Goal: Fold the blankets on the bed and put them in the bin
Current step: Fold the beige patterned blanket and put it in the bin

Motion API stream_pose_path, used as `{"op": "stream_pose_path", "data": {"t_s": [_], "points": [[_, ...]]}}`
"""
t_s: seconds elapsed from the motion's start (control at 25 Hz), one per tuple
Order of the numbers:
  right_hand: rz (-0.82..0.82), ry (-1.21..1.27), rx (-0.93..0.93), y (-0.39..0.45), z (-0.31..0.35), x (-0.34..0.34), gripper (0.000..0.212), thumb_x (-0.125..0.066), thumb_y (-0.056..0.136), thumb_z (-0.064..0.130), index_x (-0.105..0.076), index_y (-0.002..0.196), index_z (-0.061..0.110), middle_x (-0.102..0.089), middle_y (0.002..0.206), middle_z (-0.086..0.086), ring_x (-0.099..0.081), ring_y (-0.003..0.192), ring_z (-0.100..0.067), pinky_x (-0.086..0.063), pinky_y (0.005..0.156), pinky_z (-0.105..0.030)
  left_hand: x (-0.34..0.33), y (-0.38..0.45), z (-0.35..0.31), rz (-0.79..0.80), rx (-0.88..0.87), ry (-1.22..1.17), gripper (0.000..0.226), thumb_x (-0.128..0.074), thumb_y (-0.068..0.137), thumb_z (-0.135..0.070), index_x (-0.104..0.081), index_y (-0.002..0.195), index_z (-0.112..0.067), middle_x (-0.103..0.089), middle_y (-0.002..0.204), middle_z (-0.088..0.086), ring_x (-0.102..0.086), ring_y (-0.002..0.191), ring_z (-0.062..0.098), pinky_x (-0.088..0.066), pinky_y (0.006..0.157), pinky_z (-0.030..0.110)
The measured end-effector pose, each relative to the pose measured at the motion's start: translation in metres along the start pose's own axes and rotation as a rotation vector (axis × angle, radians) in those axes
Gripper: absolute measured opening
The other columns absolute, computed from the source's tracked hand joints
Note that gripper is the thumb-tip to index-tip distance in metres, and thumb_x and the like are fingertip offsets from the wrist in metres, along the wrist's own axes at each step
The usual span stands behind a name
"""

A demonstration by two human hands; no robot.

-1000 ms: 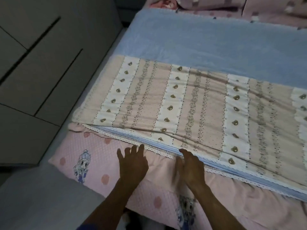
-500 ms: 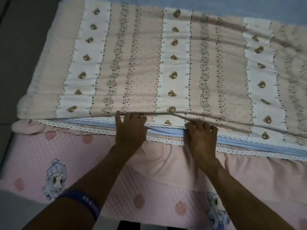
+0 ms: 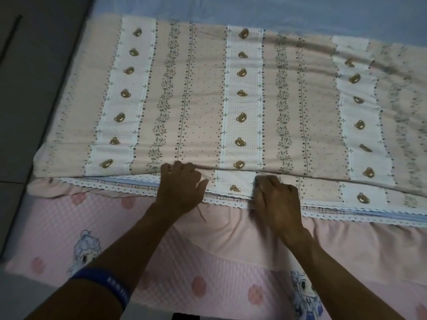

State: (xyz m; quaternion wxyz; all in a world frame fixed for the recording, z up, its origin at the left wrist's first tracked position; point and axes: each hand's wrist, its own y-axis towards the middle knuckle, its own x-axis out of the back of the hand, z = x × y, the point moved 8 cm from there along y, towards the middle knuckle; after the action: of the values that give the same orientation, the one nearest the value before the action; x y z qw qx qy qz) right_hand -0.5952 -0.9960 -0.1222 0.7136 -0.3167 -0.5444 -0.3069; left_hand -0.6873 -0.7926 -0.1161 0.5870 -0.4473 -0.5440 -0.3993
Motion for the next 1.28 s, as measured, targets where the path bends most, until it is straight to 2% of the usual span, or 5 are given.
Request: {"op": "stream_pose_path", "data": {"t_s": [0.16, 0.48, 0.84, 1.12, 1.28], "points": [[-0.204, -0.164, -0.097, 0.021, -0.029, 0.018, 0.032, -0.050, 0.089, 0.019, -0.055, 0.120, 0.014, -0.057, 0.119, -0.010, -0.055, 0.093, -0.034, -0.039, 0.078, -0.044, 0.006, 0.012, 0.035, -0.076, 0.170, 0.185, 0.031, -0.060, 0.079, -0.017, -0.052, 0.108, -0.010, -0.054, 0.097, 0.013, -0.051, 0.084, 0.033, -0.039, 0.077, 0.044], [-0.162, -0.301, -0.047, 0.060, -0.059, 0.036, 0.029, -0.065, 0.068, 0.013, -0.057, 0.096, 0.008, -0.058, 0.090, -0.013, -0.055, 0.080, -0.035, -0.034, 0.083, -0.047, 0.004, 0.020, 0.060, -0.075, 0.117, 0.202, 0.019, -0.068, 0.067, -0.001, -0.061, 0.081, -0.012, -0.059, 0.073, 0.010, -0.058, 0.063, 0.032, -0.039, 0.080, 0.045], [-0.012, -0.297, 0.152, 0.012, -0.048, 0.005, 0.037, -0.080, 0.059, 0.011, -0.064, 0.093, 0.016, -0.060, 0.085, -0.007, -0.059, 0.072, -0.033, -0.037, 0.076, -0.042, -0.025, -0.022, 0.084, 0.115, 0.146, 0.278, 0.031, -0.072, 0.054, -0.018, -0.056, 0.080, -0.010, -0.054, 0.082, 0.014, -0.051, 0.073, 0.030, -0.034, 0.075, 0.043], [-0.019, -0.273, 0.312, 0.009, -0.024, -0.007, 0.033, -0.079, 0.067, 0.012, -0.062, 0.095, 0.014, -0.062, 0.086, -0.009, -0.058, 0.071, -0.033, -0.036, 0.072, -0.042, -0.023, -0.066, 0.196, 0.260, 0.354, 0.370, 0.011, -0.060, 0.081, -0.015, -0.068, 0.084, -0.009, -0.062, 0.073, 0.014, -0.060, 0.069, 0.033, -0.038, 0.083, 0.051], [0.017, -0.319, 0.230, 0.002, -0.038, 0.003, 0.033, -0.070, 0.067, 0.012, -0.061, 0.099, 0.016, -0.061, 0.092, -0.006, -0.057, 0.078, -0.032, -0.031, 0.080, -0.043, -0.009, -0.041, 0.116, 0.273, 0.190, 0.259, 0.026, -0.068, 0.067, -0.029, -0.062, 0.088, -0.014, -0.058, 0.084, 0.011, -0.057, 0.080, 0.033, -0.042, 0.077, 0.048]]}}
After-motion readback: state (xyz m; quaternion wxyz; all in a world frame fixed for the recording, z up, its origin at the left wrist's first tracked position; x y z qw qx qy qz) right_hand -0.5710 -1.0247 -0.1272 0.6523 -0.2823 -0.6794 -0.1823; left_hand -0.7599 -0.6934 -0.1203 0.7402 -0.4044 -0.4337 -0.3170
